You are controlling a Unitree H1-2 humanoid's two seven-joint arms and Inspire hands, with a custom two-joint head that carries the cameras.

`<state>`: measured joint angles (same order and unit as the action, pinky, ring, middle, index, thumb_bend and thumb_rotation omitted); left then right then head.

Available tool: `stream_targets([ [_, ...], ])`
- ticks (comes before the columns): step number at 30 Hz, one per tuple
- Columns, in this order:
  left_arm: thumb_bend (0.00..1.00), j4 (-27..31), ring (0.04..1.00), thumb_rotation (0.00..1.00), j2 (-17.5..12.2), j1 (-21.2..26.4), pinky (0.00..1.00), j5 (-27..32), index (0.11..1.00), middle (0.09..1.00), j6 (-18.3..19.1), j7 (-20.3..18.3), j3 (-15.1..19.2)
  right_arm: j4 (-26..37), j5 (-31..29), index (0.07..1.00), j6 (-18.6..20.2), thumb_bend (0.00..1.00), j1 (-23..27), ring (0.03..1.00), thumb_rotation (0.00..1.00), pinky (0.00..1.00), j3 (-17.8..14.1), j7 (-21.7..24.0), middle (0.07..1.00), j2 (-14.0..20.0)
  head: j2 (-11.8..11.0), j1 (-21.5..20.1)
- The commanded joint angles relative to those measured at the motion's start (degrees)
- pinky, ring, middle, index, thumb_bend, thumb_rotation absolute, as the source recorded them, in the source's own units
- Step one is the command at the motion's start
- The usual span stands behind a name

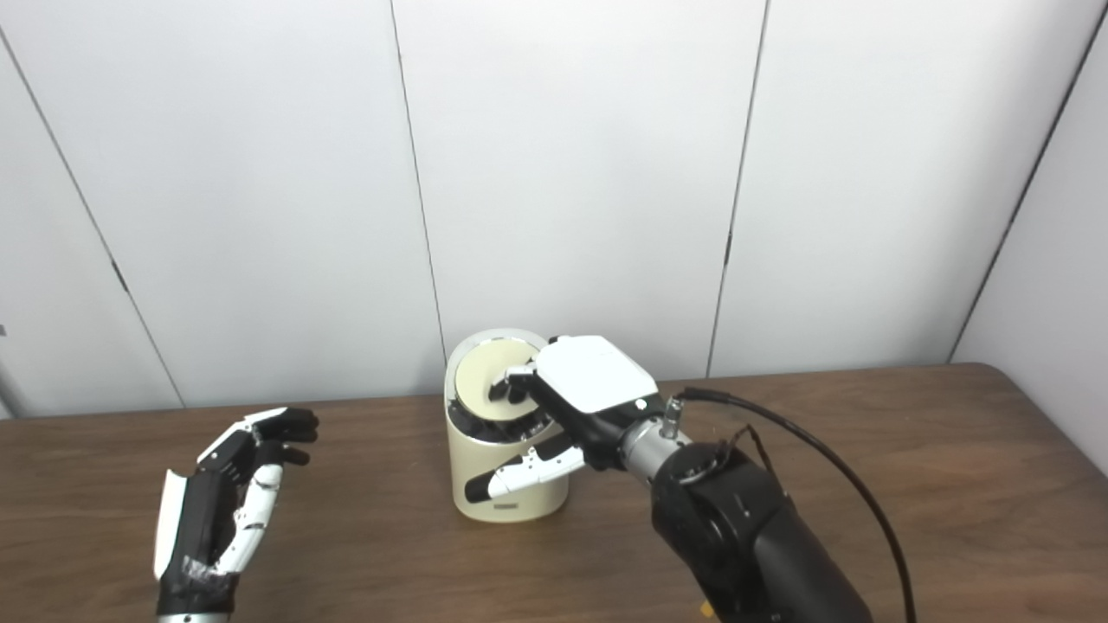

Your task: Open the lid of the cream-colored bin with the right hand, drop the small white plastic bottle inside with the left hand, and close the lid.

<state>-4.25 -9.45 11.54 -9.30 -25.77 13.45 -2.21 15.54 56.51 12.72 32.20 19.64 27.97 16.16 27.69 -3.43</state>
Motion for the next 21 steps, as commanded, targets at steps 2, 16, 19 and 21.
stream_targets([
  [2, 0.33, 1.25, 0.649, 0.72, -0.26, 1.45, 0.55, -0.71, 0.667, 0.673, -1.14, 0.50, 0.38, 0.20, -0.82, 0.927, -1.44, 0.89, 1.31, 0.964, 0.84, 0.99, -1.94, -4.41, 0.949, -0.64, 0.04, -0.03],
  [16, 0.32, 1.15, 0.649, 0.71, 0.04, 1.55, 0.55, -0.68, 0.666, 0.671, -1.11, 0.46, 0.15, -0.22, -0.96, 0.928, -2.32, 0.87, 1.13, 0.975, 0.84, 0.99, -2.55, -5.67, 0.951, -0.64, -0.19, 0.01],
  [19, 0.33, 1.03, 0.649, 0.71, 0.21, 1.57, 0.55, -1.06, 0.665, 0.671, -1.12, 0.62, 0.25, -0.16, -0.65, 0.924, -2.40, 0.88, 0.97, 0.972, 0.84, 0.98, -2.57, -6.07, 0.946, -0.66, -0.31, 0.04],
  [21, 0.33, 1.09, 0.647, 0.71, 0.35, 1.54, 0.55, -1.12, 0.665, 0.670, -1.14, 0.60, 0.25, 0.04, -1.00, 0.923, -2.69, 0.88, 0.35, 0.973, 0.83, 0.98, -2.95, -7.24, 0.948, -0.81, -0.43, 0.29],
])
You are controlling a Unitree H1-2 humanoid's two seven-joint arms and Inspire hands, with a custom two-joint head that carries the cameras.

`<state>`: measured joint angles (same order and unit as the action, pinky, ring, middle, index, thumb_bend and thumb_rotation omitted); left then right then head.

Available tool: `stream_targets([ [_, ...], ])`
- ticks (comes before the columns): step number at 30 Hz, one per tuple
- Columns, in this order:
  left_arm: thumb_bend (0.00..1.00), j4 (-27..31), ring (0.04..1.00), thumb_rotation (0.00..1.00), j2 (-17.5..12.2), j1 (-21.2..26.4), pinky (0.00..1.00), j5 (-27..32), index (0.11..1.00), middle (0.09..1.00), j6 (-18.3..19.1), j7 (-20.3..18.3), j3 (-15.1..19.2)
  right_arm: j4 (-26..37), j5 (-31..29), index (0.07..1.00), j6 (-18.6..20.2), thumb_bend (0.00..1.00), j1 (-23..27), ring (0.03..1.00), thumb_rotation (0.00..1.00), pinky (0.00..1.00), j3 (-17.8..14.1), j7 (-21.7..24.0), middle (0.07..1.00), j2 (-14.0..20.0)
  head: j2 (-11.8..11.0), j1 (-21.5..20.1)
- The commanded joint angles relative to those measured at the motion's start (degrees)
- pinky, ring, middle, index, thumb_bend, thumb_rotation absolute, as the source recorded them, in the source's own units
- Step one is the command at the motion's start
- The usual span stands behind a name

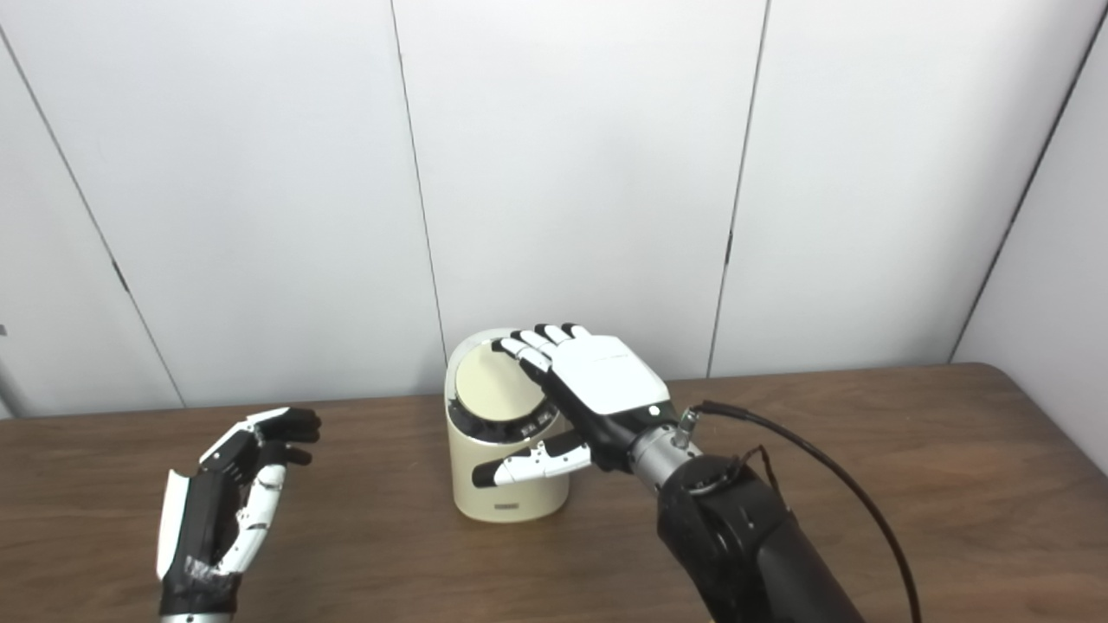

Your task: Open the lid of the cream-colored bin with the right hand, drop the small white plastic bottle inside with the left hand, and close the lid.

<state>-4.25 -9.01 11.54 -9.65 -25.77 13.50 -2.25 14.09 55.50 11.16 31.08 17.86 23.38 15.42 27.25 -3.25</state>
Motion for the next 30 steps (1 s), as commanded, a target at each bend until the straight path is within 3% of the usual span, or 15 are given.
stream_targets([
  [1, 0.34, 1.14, 0.648, 0.71, -0.04, 1.54, 0.55, -0.72, 0.666, 0.671, -1.14, 0.51, 0.28, 1.58, -0.57, 0.921, -1.63, 0.87, 0.80, 0.969, 0.81, 0.98, -1.64, -4.16, 0.948, -0.29, 0.01, 0.19],
  [3, 0.34, 1.15, 0.651, 0.71, 0.00, 1.58, 0.55, -0.78, 0.666, 0.672, -1.13, 0.57, 0.35, 1.78, -2.64, 0.920, -2.70, 0.85, -1.22, 0.961, 0.79, 0.96, -3.21, -8.15, 0.946, -1.17, 0.05, 0.29],
  [5, 0.35, 1.14, 0.652, 0.70, 0.13, 1.57, 0.55, -0.60, 0.672, 0.675, -1.10, 0.46, 0.54, 0.99, -9.60, 0.923, -5.26, 0.80, -3.96, 0.958, 0.78, 0.97, -6.63, -12.55, 0.950, -2.89, -0.07, 0.31],
  [7, 0.36, 1.06, 0.658, 0.71, 0.23, 1.54, 0.56, -0.52, 0.681, 0.681, -1.08, 0.36, 0.70, -0.27, -15.91, 0.924, -8.67, 0.61, -5.80, 0.954, 0.82, 0.97, -9.30, -15.58, 0.951, -4.00, -0.20, 0.47],
  [8, 0.36, 1.03, 0.659, 0.71, 0.19, 1.55, 0.56, -0.53, 0.682, 0.683, -1.09, 0.44, 0.69, -1.67, -19.71, 0.924, -12.68, 0.57, -7.17, 0.953, 0.83, 0.97, -11.16, -19.01, 0.950, -4.88, -0.26, 0.55],
  [10, 0.33, 1.07, 0.667, 0.72, 0.09, 1.56, 0.56, -0.37, 0.690, 0.691, -1.11, 0.40, 0.71, -4.39, -25.60, 0.814, -19.08, 0.25, -9.60, 0.856, 0.83, 0.77, -14.35, -24.76, 0.855, -6.63, -0.33, 0.54],
  [11, 0.32, 1.08, 0.669, 0.72, 0.00, 1.57, 0.57, -0.55, 0.691, 0.693, -1.11, 0.53, 0.72, -6.23, -28.44, 0.796, -22.43, 0.21, -10.86, 0.839, 0.84, 0.74, -15.88, -27.22, 0.838, -7.35, -0.31, 0.53],
  [14, 0.27, 0.97, 0.676, 0.73, -0.20, 1.50, 0.58, -0.42, 0.697, 0.700, -1.13, 0.38, 0.80, -11.45, -34.01, 0.767, -29.69, 0.21, -13.52, 0.805, 0.87, 0.69, -18.78, -31.15, 0.801, -8.24, -0.32, 0.74],
  [20, 0.27, 1.21, 0.678, 0.73, -0.25, 1.11, 0.57, -0.81, 0.702, 0.702, -1.14, 0.38, 1.07, -18.27, -39.87, 0.759, -37.26, 0.28, -16.48, 0.785, 0.67, 0.70, -21.37, -35.06, 0.788, -8.64, -0.41, 1.16],
  [23, 0.27, 1.35, 0.675, 0.70, -0.22, 0.92, 0.57, -1.62, 0.699, 0.700, -1.14, 0.87, 1.38, -19.63, -42.23, 0.741, -38.07, 0.31, -17.42, 0.759, 0.56, 0.68, -21.11, -36.93, 0.770, -8.32, -0.44, 1.30],
  [25, 0.26, 1.32, 0.658, 0.61, -0.03, 0.85, 0.56, -3.36, 0.687, 0.686, -1.13, 1.78, 1.78, -19.74, -43.26, 0.731, -38.08, 0.29, -17.97, 0.734, 0.46, 0.66, -20.87, -37.69, 0.750, -8.46, -0.46, 1.40],
  [30, 0.24, 1.39, 0.638, 0.51, -0.01, 0.60, 0.53, -5.79, 0.675, 0.672, -1.14, 3.58, 1.91, -19.38, -44.22, 0.723, -38.08, 0.28, -19.38, 0.729, 0.41, 0.64, -19.83, -39.01, 0.746, -8.64, -0.70, 1.17],
])
